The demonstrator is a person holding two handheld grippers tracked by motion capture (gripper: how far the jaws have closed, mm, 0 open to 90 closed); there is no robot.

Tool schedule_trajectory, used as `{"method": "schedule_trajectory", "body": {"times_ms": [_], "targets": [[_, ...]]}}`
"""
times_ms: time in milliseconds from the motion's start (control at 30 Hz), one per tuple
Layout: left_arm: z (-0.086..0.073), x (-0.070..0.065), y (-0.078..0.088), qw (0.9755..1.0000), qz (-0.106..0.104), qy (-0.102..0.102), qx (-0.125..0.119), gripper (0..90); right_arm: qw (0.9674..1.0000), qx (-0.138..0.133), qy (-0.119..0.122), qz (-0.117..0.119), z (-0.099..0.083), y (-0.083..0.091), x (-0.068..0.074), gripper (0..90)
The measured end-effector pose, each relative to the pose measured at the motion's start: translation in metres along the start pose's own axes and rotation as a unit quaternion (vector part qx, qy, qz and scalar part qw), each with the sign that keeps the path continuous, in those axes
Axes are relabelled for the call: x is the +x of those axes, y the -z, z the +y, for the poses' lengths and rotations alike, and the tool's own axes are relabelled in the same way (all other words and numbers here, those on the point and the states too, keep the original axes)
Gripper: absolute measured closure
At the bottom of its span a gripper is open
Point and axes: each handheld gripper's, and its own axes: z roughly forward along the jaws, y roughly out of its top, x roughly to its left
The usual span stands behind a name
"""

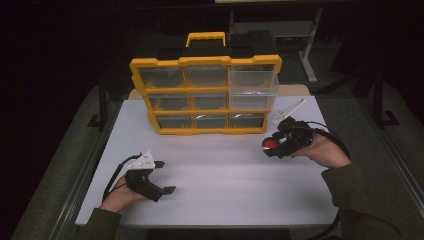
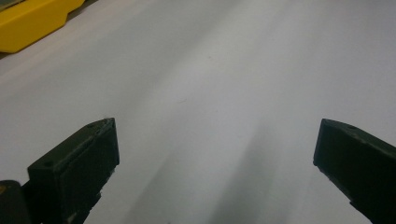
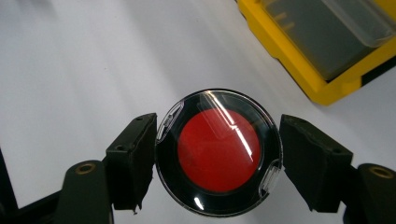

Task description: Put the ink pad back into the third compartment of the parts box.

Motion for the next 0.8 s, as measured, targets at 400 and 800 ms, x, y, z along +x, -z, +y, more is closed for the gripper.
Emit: {"method": "schedule_trajectory", "body": {"times_ms": [400, 800], "targets": [[0.0, 0.0, 0.0, 1.0, 0.001, 0.0, -0.001, 0.0, 1.0, 0.005, -0.008, 0.003, 0.013, 0.034, -0.007, 28.9], [0.0, 0.0, 0.0, 1.0, 0.001, 0.002, -0.003, 0.0, 0.9998, 0.002, -0.018, 0.008, 0.027, 0.063, -0.017, 28.8]]}}
